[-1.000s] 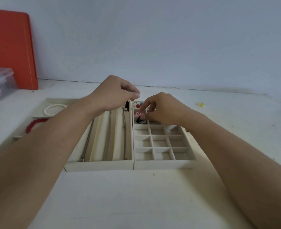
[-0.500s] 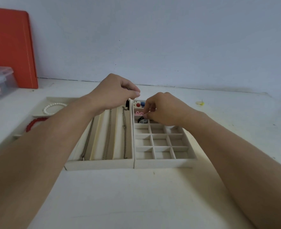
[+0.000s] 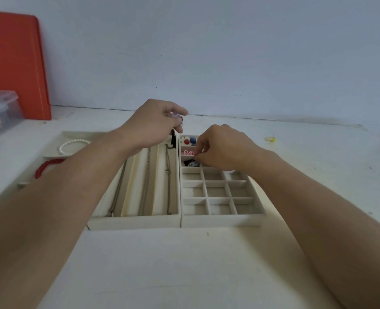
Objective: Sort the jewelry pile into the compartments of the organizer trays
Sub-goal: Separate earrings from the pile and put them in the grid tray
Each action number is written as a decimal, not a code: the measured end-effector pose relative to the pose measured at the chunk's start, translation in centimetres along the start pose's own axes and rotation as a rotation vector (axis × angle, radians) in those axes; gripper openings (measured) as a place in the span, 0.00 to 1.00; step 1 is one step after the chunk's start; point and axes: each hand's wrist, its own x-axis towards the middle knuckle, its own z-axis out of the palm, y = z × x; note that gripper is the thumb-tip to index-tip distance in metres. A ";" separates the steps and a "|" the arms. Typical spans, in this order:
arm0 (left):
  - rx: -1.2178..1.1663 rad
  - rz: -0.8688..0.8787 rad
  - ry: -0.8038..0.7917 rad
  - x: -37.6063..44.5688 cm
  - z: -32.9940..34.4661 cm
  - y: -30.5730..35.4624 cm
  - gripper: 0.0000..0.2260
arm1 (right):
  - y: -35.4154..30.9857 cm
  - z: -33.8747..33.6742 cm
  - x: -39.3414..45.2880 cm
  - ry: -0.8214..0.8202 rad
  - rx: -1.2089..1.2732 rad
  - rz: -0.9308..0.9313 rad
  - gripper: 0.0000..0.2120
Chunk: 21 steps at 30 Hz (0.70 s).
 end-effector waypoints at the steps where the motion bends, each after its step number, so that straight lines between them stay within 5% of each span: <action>1: -0.009 -0.002 -0.004 0.0 0.0 0.0 0.11 | -0.2 0.1 -0.1 0.017 -0.042 -0.001 0.03; 15: -0.043 0.008 0.013 0.0 0.0 0.2 0.07 | 0.4 -1.6 0.0 0.015 0.204 0.038 0.03; 21: 0.007 0.034 -0.006 -0.2 -0.1 0.4 0.06 | -0.2 -1.4 -0.4 -0.139 0.059 -0.015 0.07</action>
